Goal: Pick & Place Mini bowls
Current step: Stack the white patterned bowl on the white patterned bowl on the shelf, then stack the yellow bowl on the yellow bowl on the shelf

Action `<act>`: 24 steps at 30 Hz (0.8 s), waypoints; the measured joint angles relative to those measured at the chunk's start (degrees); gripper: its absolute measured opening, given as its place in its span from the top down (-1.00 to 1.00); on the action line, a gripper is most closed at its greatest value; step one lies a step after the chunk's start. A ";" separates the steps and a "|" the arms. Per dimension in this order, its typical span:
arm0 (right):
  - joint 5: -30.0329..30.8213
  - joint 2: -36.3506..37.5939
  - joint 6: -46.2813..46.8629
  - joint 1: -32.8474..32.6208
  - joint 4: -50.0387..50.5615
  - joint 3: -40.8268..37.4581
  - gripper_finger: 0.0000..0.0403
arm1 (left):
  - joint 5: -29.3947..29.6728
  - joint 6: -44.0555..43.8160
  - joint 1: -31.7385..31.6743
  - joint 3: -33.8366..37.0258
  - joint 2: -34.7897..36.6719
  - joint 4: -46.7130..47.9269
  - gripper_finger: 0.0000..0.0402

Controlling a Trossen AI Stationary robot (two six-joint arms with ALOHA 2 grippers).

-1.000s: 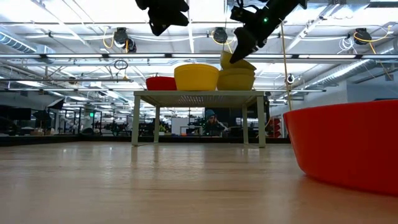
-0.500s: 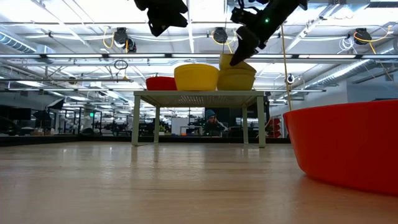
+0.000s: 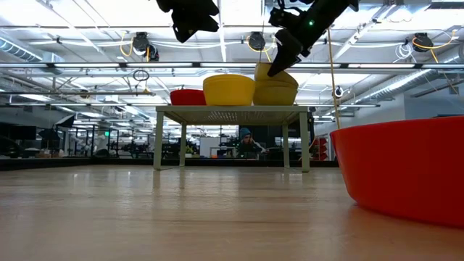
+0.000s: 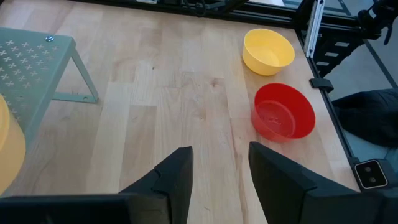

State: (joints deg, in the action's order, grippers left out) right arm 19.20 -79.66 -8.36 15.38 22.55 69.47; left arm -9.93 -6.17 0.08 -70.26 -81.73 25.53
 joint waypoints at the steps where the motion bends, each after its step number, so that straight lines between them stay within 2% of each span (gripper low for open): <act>1: 0.00 0.00 0.00 0.00 -0.02 0.00 0.86 | 0.00 0.00 0.01 0.00 0.00 -0.01 0.21; 10: 0.35 0.66 -3.39 -0.12 -3.13 -0.02 0.56 | -0.02 -0.02 0.00 0.00 0.00 0.01 0.21; 15: 0.45 4.61 -5.83 -1.90 -5.22 -0.02 0.43 | -0.02 -0.04 0.02 0.00 0.00 0.10 0.21; 18: -0.73 7.64 -2.88 -4.63 -2.81 -0.02 0.39 | -0.02 -0.04 0.00 0.00 0.00 0.27 0.21; 21: -9.34 10.09 2.95 -7.87 2.06 -0.02 0.38 | -0.02 0.31 0.01 0.00 0.00 0.58 0.21; 24: -23.95 11.03 11.94 -11.53 6.43 -0.69 0.42 | -0.02 1.41 0.00 0.00 0.00 0.60 0.21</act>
State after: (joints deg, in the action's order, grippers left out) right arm -4.75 -68.62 3.58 3.85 28.97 68.78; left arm -9.96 -4.77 0.08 -70.26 -81.73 26.13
